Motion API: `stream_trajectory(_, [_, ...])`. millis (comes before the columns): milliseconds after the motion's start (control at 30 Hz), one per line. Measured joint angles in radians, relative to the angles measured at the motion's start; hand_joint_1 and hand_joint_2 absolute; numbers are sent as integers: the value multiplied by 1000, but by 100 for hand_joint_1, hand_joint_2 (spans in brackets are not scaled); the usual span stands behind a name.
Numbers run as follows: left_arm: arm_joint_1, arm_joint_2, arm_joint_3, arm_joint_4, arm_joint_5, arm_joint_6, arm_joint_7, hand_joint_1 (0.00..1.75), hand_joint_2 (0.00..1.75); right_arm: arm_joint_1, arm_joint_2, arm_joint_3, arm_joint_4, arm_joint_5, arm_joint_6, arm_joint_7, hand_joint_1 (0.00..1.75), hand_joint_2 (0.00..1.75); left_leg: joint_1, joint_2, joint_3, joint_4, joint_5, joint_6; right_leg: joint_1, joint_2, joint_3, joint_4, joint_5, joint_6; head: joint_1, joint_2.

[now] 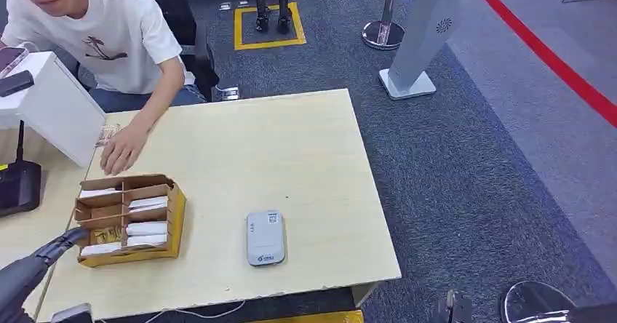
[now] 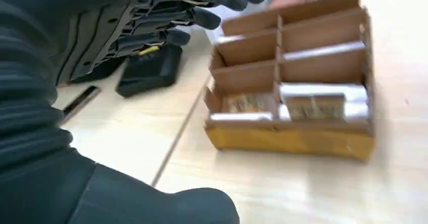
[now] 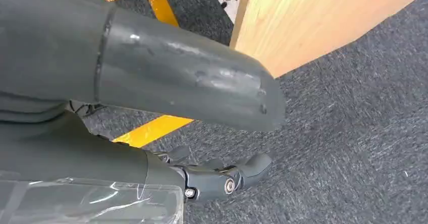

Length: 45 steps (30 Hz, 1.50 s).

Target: Pass the card to the sensor for recognition and then transmit it.

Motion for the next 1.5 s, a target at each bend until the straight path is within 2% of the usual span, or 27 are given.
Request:
stream_trajectory(67, [79,-44,71,31,-16,-42,-17,0,175,0,0,-1,0,3,0,2,0,0,-1,0,0,0,0,0,0,0,0,0,0,0,0,0])
stream_trajectory(133, [198,-108,201,69,-52,-129,-37,0,175,0,0,-3,0,10,0,4,0,0,-1,1,1,0,0,0,-1,1,0,0,0,0,1,0])
stream_trajectory(233, [360,-228,453,113,-134,-355,-89,0,175,1,0,-6,0,21,0,4,0,0,-1,1,0,0,0,0,-1,1,0,0,0,0,1,0])
stream_trajectory(300, [429,-300,601,137,-183,-472,-118,0,175,0,0,-6,0,27,-1,4,0,0,-1,1,0,0,-1,0,-1,1,0,0,0,0,2,0])
stream_trajectory(467, [431,-300,602,137,-184,-472,-119,0,175,0,0,-7,0,27,-1,4,0,0,-1,1,0,0,-1,0,-1,1,0,0,0,0,2,0])
stream_trajectory(600, [446,-316,635,142,-192,-495,-125,0,175,1,0,-7,0,29,-1,5,0,0,-1,1,0,0,-1,0,-1,2,0,0,0,0,2,0])
stream_trajectory(633, [466,-346,683,151,-204,-527,-134,0,175,1,0,-7,0,29,-1,5,0,0,-1,1,0,0,-1,0,-1,2,0,0,0,0,2,0])
stream_trajectory(667, [476,-355,710,156,-210,-539,-138,0,175,2,0,-7,0,30,-1,5,0,0,-1,1,0,0,-1,0,-1,2,0,0,0,0,2,0])
stream_trajectory(700, [512,-415,814,178,-232,-602,-159,0,175,2,0,-9,0,35,-1,7,0,0,-1,1,0,0,-1,0,-1,1,0,0,0,0,1,0])
stream_trajectory(733, [540,-493,935,211,-250,-652,-173,0,175,1,0,-10,0,38,-1,10,0,0,0,0,0,0,0,0,0,1,1,0,0,0,0,0])
stream_trajectory(767, [546,-532,984,231,-258,-669,-181,0,175,1,0,-11,0,39,-1,10,0,0,0,0,0,0,0,0,0,1,1,0,0,0,1,0])
stream_trajectory(1133, [540,-595,1066,264,-268,-715,-195,0,175,1,0,-14,0,47,0,13,0,0,0,0,0,0,0,0,0,1,1,0,0,0,0,0])
stream_trajectory(1500, [539,-594,1093,270,-209,-756,-177,0,175,0,0,-14,0,52,0,14,0,0,0,0,0,0,0,0,0,1,1,0,0,0,0,0])
